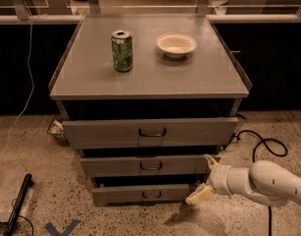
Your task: Open middle drawer
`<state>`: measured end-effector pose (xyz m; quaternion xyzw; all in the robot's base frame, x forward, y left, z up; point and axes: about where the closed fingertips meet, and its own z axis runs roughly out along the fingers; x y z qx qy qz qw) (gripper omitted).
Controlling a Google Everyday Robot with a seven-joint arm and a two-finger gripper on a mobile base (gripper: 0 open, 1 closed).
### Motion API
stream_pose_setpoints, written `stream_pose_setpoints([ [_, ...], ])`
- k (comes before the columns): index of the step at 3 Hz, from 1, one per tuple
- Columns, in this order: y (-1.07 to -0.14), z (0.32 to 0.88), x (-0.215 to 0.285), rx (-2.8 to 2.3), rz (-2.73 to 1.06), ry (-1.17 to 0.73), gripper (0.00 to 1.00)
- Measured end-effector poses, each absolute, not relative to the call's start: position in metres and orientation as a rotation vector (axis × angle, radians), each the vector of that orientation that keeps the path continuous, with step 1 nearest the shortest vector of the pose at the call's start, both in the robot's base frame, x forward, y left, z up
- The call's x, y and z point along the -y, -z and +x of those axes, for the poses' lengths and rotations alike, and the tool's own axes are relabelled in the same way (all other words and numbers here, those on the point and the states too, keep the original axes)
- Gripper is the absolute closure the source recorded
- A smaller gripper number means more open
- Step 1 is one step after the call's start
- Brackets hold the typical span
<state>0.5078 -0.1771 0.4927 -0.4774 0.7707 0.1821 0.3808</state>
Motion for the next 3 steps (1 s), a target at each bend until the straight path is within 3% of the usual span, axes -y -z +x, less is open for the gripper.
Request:
stream_pose_setpoints([
  [3,-0.476,0.533,0.169,-1.837,-1.22,-0.493,0.0],
])
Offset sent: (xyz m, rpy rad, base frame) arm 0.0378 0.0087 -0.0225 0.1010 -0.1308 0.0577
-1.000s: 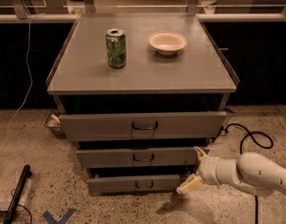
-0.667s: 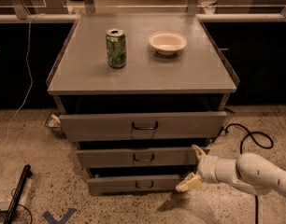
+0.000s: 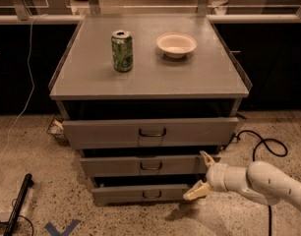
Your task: Open middle drawer
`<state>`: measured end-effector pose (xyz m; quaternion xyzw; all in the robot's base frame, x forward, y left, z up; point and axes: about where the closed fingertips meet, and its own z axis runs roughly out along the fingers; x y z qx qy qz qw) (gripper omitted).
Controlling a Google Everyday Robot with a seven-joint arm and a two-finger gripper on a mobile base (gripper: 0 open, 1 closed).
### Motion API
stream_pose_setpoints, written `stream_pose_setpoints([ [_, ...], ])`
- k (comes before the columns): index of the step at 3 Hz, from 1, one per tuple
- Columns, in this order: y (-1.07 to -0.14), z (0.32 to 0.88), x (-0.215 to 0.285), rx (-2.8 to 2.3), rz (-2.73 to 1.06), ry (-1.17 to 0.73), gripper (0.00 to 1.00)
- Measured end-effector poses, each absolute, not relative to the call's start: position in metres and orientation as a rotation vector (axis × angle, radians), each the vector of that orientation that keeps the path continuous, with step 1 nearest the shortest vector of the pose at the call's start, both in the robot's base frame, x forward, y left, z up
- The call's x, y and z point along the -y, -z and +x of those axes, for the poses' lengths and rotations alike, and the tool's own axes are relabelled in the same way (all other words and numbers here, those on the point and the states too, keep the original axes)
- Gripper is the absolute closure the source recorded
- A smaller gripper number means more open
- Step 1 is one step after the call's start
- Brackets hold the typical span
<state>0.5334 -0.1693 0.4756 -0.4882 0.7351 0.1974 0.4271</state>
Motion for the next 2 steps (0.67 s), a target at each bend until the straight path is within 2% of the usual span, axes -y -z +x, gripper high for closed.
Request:
stream_pose_setpoints([
  [2,-0.474,0.557,0.131,-1.727,-1.294,-0.445,0.0],
])
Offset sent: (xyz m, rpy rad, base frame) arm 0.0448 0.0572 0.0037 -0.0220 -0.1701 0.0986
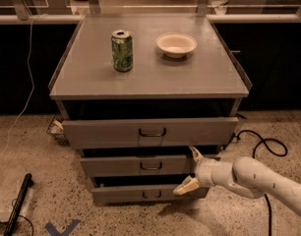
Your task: Open middle drawer
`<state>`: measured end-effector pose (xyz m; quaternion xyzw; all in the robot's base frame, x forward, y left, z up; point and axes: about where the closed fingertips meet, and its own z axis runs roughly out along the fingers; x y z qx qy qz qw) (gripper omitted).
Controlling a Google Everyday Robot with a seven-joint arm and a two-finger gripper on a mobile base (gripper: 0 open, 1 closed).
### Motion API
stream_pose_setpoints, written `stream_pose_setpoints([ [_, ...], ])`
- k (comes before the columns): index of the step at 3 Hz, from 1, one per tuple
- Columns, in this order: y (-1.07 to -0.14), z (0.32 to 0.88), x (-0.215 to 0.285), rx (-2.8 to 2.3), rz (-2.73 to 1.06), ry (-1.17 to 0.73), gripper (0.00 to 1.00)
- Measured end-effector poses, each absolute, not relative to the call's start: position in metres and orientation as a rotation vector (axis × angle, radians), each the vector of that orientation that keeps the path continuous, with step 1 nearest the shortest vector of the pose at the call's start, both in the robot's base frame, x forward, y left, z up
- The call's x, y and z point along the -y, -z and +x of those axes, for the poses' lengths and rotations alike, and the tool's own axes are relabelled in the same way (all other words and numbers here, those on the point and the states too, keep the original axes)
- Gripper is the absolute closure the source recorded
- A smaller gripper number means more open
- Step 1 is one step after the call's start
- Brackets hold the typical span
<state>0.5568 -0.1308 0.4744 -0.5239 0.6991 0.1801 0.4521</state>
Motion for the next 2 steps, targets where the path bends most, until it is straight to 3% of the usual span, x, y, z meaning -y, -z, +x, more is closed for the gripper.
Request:
stream_pose_setpoints([
  [2,-0.459,0.601,0.122,-1.673,-1.333,-0.363,0.0],
])
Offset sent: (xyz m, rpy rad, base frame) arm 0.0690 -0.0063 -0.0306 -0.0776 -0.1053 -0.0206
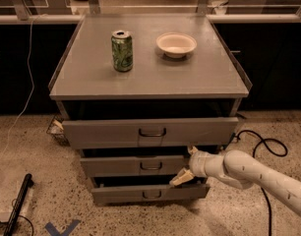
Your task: Open middle drawer
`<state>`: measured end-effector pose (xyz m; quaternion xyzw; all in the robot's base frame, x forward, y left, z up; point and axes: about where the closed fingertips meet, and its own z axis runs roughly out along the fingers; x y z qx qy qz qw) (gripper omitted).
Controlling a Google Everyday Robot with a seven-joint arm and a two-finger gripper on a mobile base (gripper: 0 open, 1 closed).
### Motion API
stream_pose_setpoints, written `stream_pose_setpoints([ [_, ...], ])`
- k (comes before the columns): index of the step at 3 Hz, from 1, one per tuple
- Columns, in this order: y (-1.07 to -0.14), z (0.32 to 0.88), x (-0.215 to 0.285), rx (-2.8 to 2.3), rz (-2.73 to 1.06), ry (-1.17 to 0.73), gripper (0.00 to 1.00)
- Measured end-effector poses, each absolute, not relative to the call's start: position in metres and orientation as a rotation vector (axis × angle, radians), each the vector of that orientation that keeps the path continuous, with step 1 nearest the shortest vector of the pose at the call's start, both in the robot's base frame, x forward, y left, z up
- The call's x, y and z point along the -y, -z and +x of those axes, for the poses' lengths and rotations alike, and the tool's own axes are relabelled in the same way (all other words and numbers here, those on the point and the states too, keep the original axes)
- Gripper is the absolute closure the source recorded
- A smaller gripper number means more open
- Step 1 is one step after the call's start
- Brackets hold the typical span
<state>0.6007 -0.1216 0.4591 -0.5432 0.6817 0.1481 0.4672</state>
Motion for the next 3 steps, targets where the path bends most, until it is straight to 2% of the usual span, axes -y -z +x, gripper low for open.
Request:
stream_pose_setpoints([
  [3,-0.423,0.63,0.142,-1.721,-1.328,-0.308,0.0],
])
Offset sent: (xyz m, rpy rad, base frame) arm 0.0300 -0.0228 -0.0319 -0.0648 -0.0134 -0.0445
